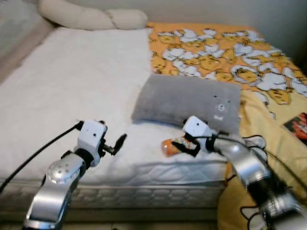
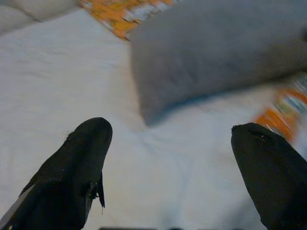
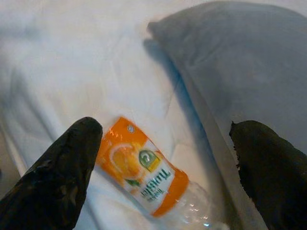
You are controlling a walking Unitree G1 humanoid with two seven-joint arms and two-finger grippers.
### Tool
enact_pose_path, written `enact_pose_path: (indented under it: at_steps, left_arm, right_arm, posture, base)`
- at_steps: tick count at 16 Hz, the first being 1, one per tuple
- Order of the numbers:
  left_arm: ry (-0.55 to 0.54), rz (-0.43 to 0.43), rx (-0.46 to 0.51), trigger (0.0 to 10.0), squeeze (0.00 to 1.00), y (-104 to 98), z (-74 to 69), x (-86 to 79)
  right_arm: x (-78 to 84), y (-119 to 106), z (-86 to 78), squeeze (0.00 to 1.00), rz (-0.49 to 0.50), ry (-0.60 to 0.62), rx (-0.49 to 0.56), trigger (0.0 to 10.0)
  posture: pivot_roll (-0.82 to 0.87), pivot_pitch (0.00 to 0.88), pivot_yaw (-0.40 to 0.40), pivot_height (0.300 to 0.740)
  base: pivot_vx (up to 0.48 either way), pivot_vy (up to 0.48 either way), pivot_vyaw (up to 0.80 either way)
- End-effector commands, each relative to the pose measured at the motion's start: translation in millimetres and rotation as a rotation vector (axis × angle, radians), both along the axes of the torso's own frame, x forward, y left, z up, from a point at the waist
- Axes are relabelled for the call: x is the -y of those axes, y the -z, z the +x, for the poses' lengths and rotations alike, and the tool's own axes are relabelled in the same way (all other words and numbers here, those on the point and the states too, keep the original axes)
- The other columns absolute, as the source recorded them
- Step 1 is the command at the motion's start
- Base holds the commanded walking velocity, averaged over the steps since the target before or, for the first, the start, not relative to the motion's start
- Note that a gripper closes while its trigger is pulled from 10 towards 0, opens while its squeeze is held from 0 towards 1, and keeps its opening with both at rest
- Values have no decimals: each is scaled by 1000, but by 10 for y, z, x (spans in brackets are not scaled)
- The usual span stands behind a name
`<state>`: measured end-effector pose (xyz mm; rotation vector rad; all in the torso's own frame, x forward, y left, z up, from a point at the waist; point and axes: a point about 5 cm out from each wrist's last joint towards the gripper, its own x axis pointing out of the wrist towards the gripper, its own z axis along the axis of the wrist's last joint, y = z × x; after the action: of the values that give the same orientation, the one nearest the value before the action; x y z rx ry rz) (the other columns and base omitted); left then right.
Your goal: Clean up the room
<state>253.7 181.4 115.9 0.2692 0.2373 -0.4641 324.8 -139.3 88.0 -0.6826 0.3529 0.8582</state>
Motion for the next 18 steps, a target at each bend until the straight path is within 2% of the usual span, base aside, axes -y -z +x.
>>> enact_pose_path:
  at_steps: [1,3,5,8,9,12,15,16,18]
  left_arm:
    - [72,3,-30,10000,0,-15,15,76]
    - [111,7,-43,10000,0,-55,66,116]
    - [161,4,-67,10000,0,-95,72,136]
    - [201,15,-94,10000,0,-98,15,133]
    - [198,15,-100,10000,0,-94,4,126]
    - [201,36,-123,10000,0,-56,-66,150]
    - [195,58,-141,10000,0,-55,-148,114]
    - [192,62,-142,10000,0,-54,-168,102]
    - [192,69,-146,10000,0,-51,-190,94]
  right_arm:
    - [25,63,35,0,-113,-58,-7,10000]
    - [36,63,189,0,-258,-83,-4,10000]
    - [-27,26,313,0,-396,-119,-6,10000]
    - [-36,67,325,0,-516,-164,-37,10000]
    - [-28,93,323,0,-548,-162,-43,10000]
    - [-97,88,381,0,-581,-104,106,10000]
    - [-139,156,348,0,-578,-102,134,10000]
    - [-145,170,341,0,-563,-88,127,0]
    - [-151,201,323,0,-568,-90,114,0]
  posture:
    - [-44,13,-5,740]
    - [-45,39,0,740]
    - [-36,95,12,740]
    - [-32,121,13,740]
    - [-32,131,13,740]
    - [7,193,4,740]
    - [39,231,0,740]
    - [43,233,-2,740]
    - [49,230,-9,740]
  base:
    - [0,0,0]
    - [0,0,0]
    - [0,0,0]
    - [0,0,0]
    - [0,0,0]
    - [0,0,0]
    - [0,0,0]
    - [0,0,0]
    - [0,0,0]
